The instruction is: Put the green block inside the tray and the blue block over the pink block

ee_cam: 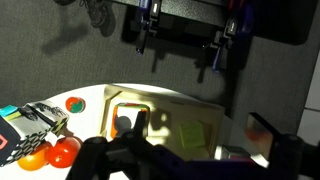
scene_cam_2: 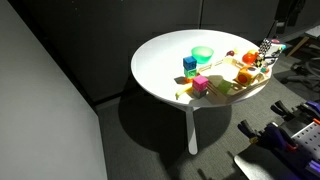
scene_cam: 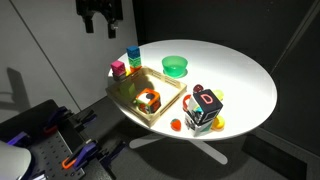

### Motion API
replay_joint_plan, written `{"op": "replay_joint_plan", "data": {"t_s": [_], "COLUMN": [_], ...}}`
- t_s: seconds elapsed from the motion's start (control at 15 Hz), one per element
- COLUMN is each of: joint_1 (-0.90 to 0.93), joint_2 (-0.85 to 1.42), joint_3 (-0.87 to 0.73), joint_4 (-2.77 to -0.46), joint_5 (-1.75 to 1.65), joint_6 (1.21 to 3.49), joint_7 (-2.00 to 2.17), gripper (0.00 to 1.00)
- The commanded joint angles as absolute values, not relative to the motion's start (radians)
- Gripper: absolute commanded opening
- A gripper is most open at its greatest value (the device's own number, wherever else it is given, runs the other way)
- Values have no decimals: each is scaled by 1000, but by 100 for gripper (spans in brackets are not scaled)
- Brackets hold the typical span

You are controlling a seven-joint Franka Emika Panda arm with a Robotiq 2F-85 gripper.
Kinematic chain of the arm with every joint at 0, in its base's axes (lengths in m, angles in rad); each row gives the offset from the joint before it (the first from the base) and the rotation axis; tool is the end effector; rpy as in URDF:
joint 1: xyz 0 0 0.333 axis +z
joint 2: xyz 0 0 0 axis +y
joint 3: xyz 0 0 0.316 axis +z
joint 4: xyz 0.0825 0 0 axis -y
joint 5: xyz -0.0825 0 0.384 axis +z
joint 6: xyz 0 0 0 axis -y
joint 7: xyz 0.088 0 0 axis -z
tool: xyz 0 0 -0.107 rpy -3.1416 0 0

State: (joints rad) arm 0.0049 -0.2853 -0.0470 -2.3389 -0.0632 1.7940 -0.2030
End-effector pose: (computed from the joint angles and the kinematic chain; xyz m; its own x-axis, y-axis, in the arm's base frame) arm 0.4257 -0.0237 0.4282 0.9485 0.1804 -0.2605 0.1842 -0.9828 -0.0100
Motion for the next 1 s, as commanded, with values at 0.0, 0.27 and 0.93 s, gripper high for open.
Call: {"op": "replay_joint_plan", "data": {"t_s": [0.0,0.27,0.93], "joint_1": [14,23,24], "joint_2": [-215,-138,32], "joint_3": [-33,-3,14], "joint_4": [-2277,-2252,-2205], "joint_5": [-57,-79,-96], "joint_6": [1814,1921,2170], "joint_7": [-197,-165,-141], "gripper": [100,100,100]}}
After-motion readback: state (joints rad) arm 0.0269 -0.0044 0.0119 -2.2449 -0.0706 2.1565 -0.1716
